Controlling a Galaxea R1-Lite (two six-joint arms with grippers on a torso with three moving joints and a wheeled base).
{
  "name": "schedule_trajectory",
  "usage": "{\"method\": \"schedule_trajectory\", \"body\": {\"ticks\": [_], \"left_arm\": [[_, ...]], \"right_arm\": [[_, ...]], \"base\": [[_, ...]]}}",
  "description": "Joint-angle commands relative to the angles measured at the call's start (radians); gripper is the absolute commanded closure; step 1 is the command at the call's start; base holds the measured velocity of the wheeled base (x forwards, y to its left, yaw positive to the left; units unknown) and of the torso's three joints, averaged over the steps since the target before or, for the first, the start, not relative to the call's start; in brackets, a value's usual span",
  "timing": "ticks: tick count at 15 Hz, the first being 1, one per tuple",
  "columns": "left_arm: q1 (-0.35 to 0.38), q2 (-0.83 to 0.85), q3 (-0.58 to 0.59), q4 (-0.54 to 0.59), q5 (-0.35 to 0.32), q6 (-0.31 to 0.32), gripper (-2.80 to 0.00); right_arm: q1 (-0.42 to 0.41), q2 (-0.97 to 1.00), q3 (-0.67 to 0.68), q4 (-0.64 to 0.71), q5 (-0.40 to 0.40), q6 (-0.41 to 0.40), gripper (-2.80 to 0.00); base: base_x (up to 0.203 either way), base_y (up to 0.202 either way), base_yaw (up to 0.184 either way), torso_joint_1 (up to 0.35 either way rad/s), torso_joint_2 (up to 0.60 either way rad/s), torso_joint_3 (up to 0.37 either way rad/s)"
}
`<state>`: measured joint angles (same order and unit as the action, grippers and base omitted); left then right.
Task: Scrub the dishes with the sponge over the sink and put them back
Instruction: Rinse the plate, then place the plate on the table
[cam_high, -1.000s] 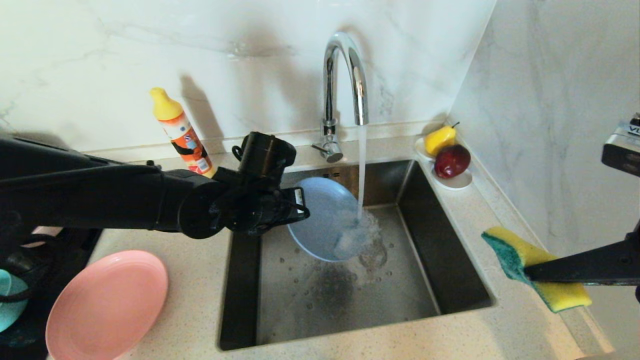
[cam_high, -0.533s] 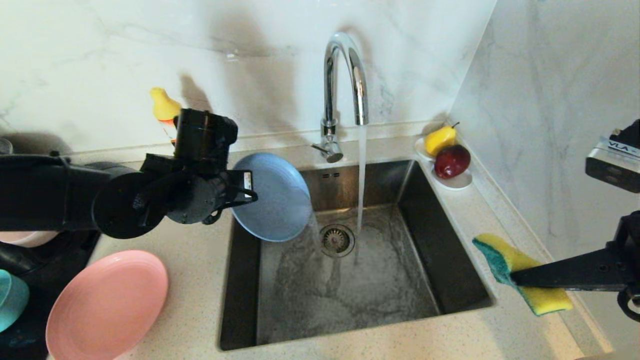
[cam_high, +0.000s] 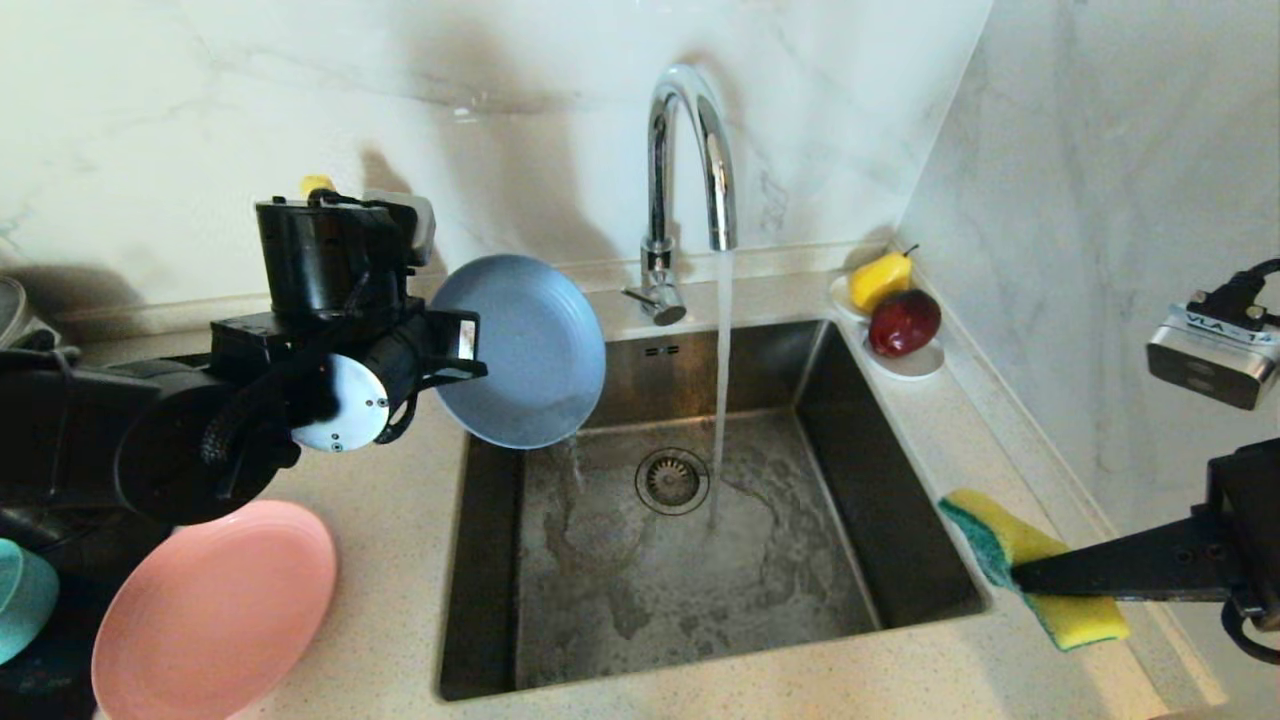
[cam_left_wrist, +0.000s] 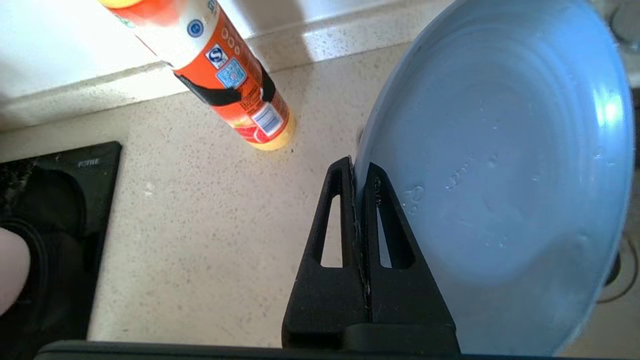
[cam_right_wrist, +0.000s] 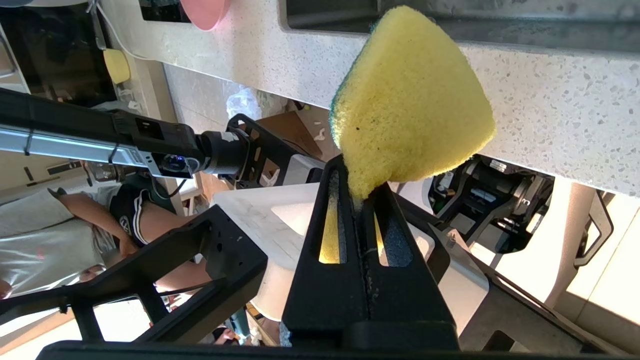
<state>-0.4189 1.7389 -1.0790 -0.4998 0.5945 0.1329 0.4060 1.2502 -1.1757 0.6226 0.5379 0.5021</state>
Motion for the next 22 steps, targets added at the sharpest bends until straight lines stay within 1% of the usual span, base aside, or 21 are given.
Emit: {"method": "schedule_trajectory", "body": {"ticks": [1, 3, 5, 6, 9, 11, 14, 15, 16, 17, 18, 19, 20, 21, 22], "left_arm": [[0.000, -0.008, 0.032, -0.003, 0.006, 0.011, 0.00], [0.000, -0.022, 0.015, -0.011, 0.019, 0.038, 0.00], [0.000, -0.039, 0.011, -0.063, 0.019, 0.087, 0.00], [0.000, -0.036, 0.026, -0.082, 0.019, 0.095, 0.00], [0.001, -0.033, 0.089, -0.138, 0.019, 0.088, 0.00], [0.003, -0.033, 0.103, -0.175, 0.016, 0.096, 0.00], [0.005, -0.035, 0.103, -0.178, 0.012, 0.086, 0.00], [0.005, -0.039, 0.100, -0.167, 0.004, 0.079, 0.00], [0.022, -0.042, 0.097, -0.135, -0.006, 0.059, 0.00], [0.037, -0.050, 0.087, -0.050, -0.023, 0.009, 0.00], [0.059, -0.062, 0.061, 0.067, -0.061, -0.053, 0.00], [0.086, -0.075, 0.017, 0.214, -0.110, -0.122, 0.00], [0.126, -0.087, -0.059, 0.397, -0.185, -0.211, 0.00], [0.183, -0.097, -0.152, 0.573, -0.290, -0.303, 0.00], [0.257, -0.104, -0.219, 0.695, -0.405, -0.375, 0.00]], "right_arm": [[0.001, 0.003, 0.008, 0.005, 0.005, 0.003, 0.00], [0.001, 0.002, 0.016, 0.003, 0.005, 0.001, 0.00], [0.001, 0.004, 0.018, 0.003, 0.007, 0.001, 0.00], [0.001, 0.005, 0.018, 0.003, 0.007, 0.000, 0.00], [0.001, 0.002, 0.019, 0.003, 0.005, -0.001, 0.00], [0.001, 0.003, 0.024, 0.004, 0.005, 0.001, 0.00], [0.001, 0.005, 0.030, 0.003, 0.008, -0.001, 0.00], [0.001, 0.006, 0.032, 0.003, 0.008, -0.001, 0.00], [0.001, 0.008, 0.042, -0.002, 0.006, -0.001, 0.00], [0.001, 0.008, 0.049, -0.018, 0.006, 0.001, 0.00], [0.001, 0.005, 0.057, -0.035, 0.007, 0.002, 0.00], [0.001, 0.007, 0.057, -0.044, 0.007, 0.004, 0.00], [0.001, 0.008, 0.059, -0.044, 0.007, 0.004, 0.00], [0.001, 0.009, 0.065, -0.047, 0.007, 0.004, 0.00], [0.001, 0.011, 0.069, -0.049, 0.007, 0.004, 0.00]], "base": [[0.000, 0.000, 0.000, 0.000, 0.00, 0.000], [0.000, 0.000, 0.000, 0.000, 0.00, 0.000], [0.000, 0.000, 0.000, 0.000, 0.00, 0.000], [0.000, 0.000, 0.000, 0.000, 0.00, 0.000], [0.000, 0.000, 0.000, 0.000, 0.00, 0.000], [0.000, 0.000, 0.000, 0.000, 0.00, 0.000], [0.000, 0.000, 0.000, 0.000, 0.00, 0.000], [0.000, 0.000, 0.000, 0.000, 0.00, 0.000], [0.000, 0.000, 0.000, 0.000, 0.00, 0.000], [0.000, 0.000, 0.000, 0.000, 0.00, 0.000], [0.000, 0.000, 0.000, 0.000, 0.00, 0.000], [0.000, 0.000, 0.000, 0.000, 0.00, 0.000], [0.000, 0.000, 0.000, 0.000, 0.00, 0.000], [0.000, 0.000, 0.000, 0.000, 0.00, 0.000], [0.000, 0.000, 0.000, 0.000, 0.00, 0.000]]}}
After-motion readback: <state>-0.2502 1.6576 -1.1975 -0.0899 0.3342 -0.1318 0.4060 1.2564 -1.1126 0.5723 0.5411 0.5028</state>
